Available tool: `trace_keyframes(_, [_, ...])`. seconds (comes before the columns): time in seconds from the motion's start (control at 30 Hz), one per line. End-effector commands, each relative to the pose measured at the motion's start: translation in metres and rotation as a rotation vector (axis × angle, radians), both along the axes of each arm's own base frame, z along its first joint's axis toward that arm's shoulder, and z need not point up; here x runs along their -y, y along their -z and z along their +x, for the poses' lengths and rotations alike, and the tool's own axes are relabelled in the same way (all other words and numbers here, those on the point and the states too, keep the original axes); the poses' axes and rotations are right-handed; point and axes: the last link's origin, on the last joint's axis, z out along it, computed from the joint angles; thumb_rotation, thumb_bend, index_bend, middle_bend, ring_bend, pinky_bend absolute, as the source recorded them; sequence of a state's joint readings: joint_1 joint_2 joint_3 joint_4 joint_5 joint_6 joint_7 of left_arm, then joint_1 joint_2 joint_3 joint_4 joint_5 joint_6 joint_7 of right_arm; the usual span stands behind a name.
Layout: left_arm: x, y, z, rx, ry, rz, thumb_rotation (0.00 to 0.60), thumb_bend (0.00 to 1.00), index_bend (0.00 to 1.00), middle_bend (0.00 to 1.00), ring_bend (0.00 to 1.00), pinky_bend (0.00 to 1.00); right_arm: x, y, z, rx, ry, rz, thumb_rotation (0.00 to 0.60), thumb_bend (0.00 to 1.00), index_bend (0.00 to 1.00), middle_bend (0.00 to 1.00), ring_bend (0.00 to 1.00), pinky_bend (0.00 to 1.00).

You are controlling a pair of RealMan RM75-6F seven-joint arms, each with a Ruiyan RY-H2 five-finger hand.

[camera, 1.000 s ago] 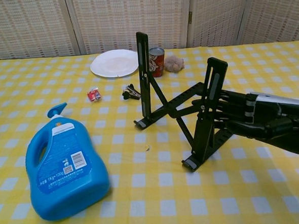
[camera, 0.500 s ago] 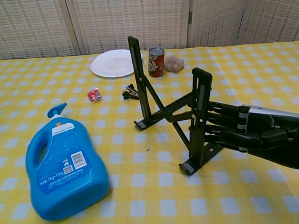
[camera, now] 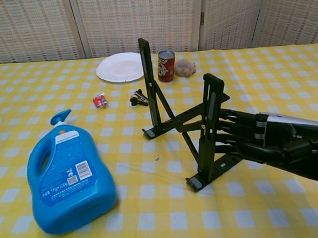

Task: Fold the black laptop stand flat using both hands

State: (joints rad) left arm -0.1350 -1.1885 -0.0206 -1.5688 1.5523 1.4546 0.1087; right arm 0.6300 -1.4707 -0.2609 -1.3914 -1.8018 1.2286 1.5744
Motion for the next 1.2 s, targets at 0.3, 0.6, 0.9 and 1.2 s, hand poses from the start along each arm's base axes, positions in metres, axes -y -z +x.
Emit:
trace_keyframes(0.3, [-0.091, 0.014, 0.026, 0.267, 0.076, -0.205, 0.600, 0.17, 0.06, 0.04, 0.04, 0.00, 0.001, -0.048, -0.005, -0.051, -0.057, -0.133, 0.600, 0.50, 0.00, 0.00, 0.00, 0.00])
trace_keyframes(0.6, [-0.158, 0.036, 0.053, 0.453, 0.060, -0.362, 0.600, 0.25, 0.12, 0.10, 0.10, 0.08, 0.007, -0.061, -0.004, -0.084, -0.018, -0.185, 0.600, 0.50, 0.00, 0.00, 0.00, 0.00])
trace_keyframes(0.9, [-0.155, 0.048, 0.056, 0.480, 0.075, -0.364, 0.600, 0.25, 0.12, 0.10, 0.10, 0.06, 0.053, -0.039, 0.025, -0.120, -0.012, -0.169, 0.600, 0.62, 0.00, 0.00, 0.00, 0.00])
trace_keyframes(1.2, [-0.134, 0.042, 0.048, 0.460, 0.079, -0.342, 0.600, 0.25, 0.10, 0.10, 0.10, 0.04, 0.098, -0.001, 0.067, -0.186, -0.046, -0.095, 0.600, 0.91, 0.00, 0.00, 0.00, 0.00])
